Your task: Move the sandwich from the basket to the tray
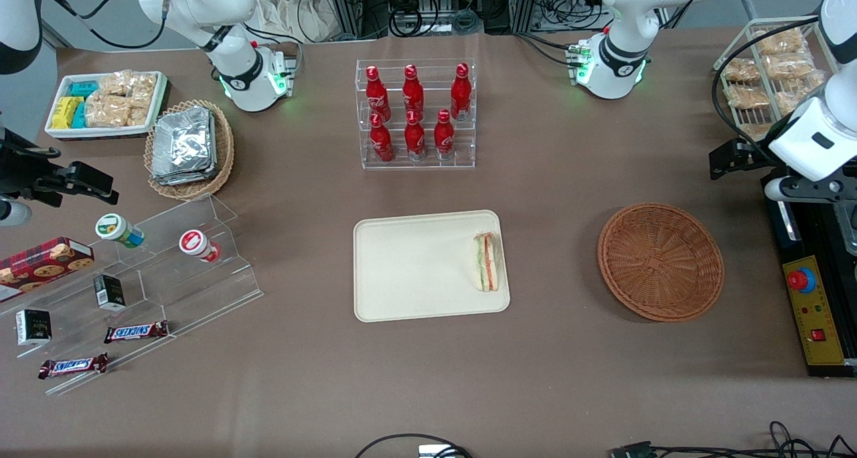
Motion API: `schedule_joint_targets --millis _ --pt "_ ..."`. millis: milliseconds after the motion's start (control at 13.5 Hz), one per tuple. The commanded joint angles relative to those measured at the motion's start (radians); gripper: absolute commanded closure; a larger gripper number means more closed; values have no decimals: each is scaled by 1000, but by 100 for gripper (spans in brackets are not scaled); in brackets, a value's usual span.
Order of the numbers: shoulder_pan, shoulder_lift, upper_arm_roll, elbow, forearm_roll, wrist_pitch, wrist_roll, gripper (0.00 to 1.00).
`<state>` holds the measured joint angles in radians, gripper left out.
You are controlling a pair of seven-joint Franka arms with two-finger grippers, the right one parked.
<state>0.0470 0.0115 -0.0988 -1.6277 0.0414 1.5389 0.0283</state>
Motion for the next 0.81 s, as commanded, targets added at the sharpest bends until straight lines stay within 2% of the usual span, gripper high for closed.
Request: schedule_joint_targets --millis 0,738 --pt "5 -8 1 -12 -12 13 7 0" --pt "7 -10 1 -12 -18 9 -25 0"
